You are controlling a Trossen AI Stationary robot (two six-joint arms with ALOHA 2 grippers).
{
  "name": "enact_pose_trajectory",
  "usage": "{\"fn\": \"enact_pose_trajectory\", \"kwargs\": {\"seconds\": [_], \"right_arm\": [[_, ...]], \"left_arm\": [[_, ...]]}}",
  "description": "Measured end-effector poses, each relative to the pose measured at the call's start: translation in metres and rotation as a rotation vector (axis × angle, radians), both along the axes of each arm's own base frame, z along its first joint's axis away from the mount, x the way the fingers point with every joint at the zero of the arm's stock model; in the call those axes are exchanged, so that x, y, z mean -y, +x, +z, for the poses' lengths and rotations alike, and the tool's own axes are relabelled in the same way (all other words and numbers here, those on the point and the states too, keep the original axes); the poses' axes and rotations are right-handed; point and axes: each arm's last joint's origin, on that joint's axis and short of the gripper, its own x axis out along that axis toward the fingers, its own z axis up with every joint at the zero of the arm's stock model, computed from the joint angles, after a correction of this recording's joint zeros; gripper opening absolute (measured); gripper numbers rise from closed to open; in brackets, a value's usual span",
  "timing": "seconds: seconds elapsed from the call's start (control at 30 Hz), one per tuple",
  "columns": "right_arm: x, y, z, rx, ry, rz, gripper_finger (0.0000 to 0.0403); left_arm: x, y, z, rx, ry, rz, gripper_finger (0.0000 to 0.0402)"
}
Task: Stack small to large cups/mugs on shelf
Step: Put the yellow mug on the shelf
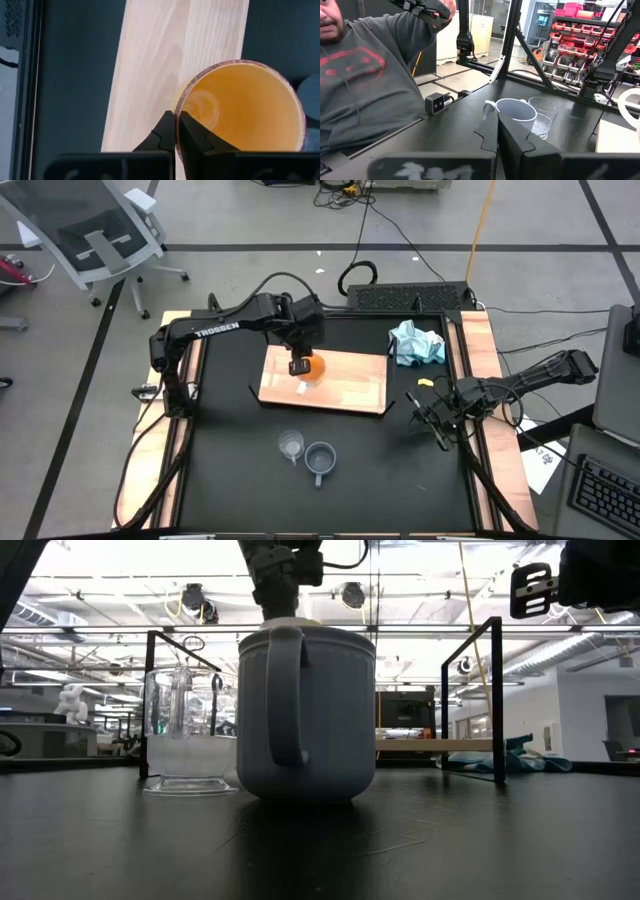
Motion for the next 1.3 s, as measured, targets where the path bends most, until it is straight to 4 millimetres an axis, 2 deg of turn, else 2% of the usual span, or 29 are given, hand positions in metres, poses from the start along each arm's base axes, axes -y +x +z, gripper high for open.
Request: {"fn": "enact_pose_trajectory", "kwargs": {"seconds": [0.13, 0.4, 0.53, 0.7, 1.03, 1.3], "right_arm": [[0.0, 0.0, 0.0, -0.004, 0.006, 0.0, 0.0], [0.0, 0.0, -0.001, -0.011, 0.005, 0.0, 0.0], [0.0, 0.0, -0.001, -0.011, 0.004, 0.0, 0.0], [0.0, 0.0, -0.001, -0.011, 0.005, 0.0, 0.0], [0.0, 0.0, 0.0, 0.0, 0.005, 0.0, 0.0], [0.0, 0.0, 0.001, 0.006, 0.006, 0.0, 0.0]], "left_arm": [[0.002, -0.005, 0.003, -0.005, -0.02, -0.038, 0.0005], [0.005, -0.029, 0.035, 0.086, 0.011, -0.021, 0.0005], [0.009, -0.039, 0.039, 0.094, 0.011, -0.001, 0.0005], [0.011, -0.051, 0.024, 0.039, 0.011, 0.012, 0.0005], [-0.002, -0.079, -0.01, -0.01, -0.021, 0.132, 0.0005], [-0.002, -0.081, -0.025, -0.036, -0.053, 0.186, 0.0005]]}}
